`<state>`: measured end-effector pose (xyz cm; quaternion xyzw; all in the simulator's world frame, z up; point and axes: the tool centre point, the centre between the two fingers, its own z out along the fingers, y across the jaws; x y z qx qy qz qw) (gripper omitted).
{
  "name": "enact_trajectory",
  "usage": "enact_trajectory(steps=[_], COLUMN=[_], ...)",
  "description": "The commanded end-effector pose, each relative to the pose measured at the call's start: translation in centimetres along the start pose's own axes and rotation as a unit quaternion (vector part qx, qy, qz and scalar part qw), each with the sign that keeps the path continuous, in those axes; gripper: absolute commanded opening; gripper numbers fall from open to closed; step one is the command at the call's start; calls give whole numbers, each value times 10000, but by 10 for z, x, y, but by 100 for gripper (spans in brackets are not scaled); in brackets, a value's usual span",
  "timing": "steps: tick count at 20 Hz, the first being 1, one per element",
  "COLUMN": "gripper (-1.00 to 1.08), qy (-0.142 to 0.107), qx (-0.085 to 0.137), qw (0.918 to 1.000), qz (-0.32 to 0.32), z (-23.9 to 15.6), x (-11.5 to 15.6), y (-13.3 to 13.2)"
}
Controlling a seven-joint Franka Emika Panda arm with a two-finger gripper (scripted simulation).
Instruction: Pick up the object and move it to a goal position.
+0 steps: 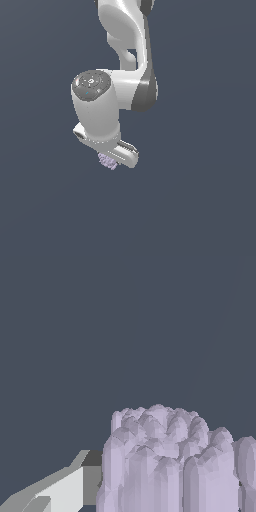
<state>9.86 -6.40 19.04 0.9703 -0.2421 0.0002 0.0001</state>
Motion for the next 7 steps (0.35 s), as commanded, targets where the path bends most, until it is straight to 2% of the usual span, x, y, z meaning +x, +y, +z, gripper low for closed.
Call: enact_trajectory(steps=[1, 7], gripper=[-100, -100], qy=[-2, -2], qx=[0, 0], qw=[10000, 10000], qz=[-1, -1], z=[-3, -6], x=[4, 8], y=[-1, -1])
